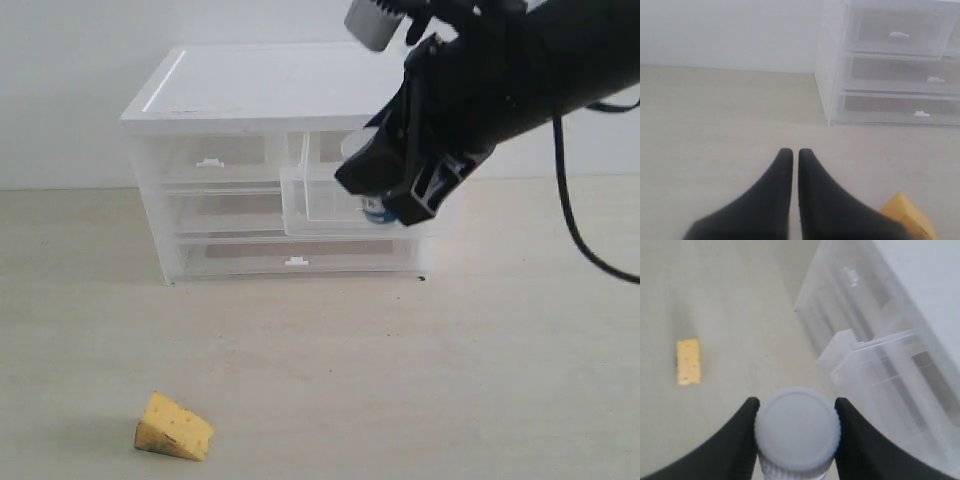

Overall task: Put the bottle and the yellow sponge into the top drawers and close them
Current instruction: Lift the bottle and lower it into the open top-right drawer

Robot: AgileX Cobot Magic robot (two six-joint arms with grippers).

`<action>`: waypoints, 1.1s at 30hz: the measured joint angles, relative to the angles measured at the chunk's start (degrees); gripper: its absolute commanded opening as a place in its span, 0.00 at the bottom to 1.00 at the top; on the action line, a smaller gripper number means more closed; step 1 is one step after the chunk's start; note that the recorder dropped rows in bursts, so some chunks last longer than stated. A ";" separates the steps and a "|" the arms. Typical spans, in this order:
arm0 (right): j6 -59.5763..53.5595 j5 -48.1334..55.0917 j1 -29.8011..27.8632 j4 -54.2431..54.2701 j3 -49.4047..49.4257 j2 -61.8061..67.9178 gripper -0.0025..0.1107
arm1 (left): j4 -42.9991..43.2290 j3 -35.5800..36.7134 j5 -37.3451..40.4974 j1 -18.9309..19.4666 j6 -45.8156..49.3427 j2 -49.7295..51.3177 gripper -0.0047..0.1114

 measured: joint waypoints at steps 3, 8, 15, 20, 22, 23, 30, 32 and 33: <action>-0.55 0.11 -1.82 -1.35 -2.63 0.00 0.02 | 0.00 0.00 0.00 0.00 0.00 0.00 0.08; -3.41 -1.00 -3.03 -2.22 -5.10 0.00 0.02 | 0.00 0.00 0.00 0.00 0.00 0.00 0.08; -12.75 -1.58 -3.03 -2.44 -9.02 4.79 0.02 | 0.00 0.00 0.00 0.00 0.00 0.00 0.08; -17.71 -1.81 -3.03 -3.68 -11.40 11.11 0.02 | 0.00 0.00 0.00 0.00 0.00 0.00 0.08; -18.13 -1.70 -3.03 -5.78 -12.47 12.36 0.02 | 0.00 0.00 0.00 0.00 0.00 0.00 0.08; -18.13 -1.70 -3.13 -6.19 -12.77 12.79 0.02 | 0.00 0.00 0.00 0.00 0.00 0.00 0.08; -16.43 4.71 -3.08 -9.14 -19.50 17.44 0.02 | 0.00 0.00 0.00 0.00 0.00 0.00 0.08; -14.89 5.91 -3.08 -10.55 -21.95 18.94 0.02 | 0.00 0.00 0.00 0.00 0.00 0.00 0.08; -14.61 6.69 -3.08 -10.95 -22.98 19.55 0.02 | 0.00 0.00 0.00 0.00 0.00 0.00 0.08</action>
